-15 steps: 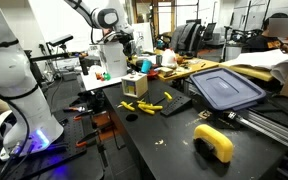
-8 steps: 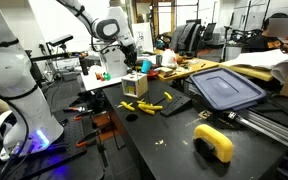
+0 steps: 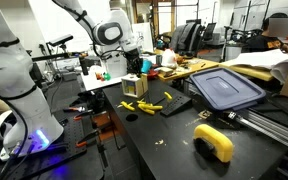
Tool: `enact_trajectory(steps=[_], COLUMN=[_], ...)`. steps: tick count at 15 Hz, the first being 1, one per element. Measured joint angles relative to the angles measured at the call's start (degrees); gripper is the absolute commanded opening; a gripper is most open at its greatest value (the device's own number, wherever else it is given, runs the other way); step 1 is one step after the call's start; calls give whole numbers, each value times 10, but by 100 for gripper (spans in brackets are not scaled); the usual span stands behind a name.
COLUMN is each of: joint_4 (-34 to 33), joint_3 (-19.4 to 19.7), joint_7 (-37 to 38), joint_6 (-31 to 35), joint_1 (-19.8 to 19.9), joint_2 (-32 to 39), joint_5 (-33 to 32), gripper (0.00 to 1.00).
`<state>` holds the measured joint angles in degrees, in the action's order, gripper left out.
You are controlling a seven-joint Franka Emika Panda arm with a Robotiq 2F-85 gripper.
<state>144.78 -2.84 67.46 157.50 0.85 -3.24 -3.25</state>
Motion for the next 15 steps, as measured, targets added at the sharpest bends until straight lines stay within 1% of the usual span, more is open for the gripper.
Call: enact_trajectory(steps=[3, 7, 11, 15], joint_4=[-7, -40, -92, -151], joint_3=[5, 7, 12, 31], joint_7=[17, 24, 22, 13], joint_6=[1, 1, -4, -25], joint_1=[9, 10, 10, 10], joint_2=[0, 1, 20, 56], joint_5=[-21, -33, -27, -12], gripper=[4, 4, 4, 4])
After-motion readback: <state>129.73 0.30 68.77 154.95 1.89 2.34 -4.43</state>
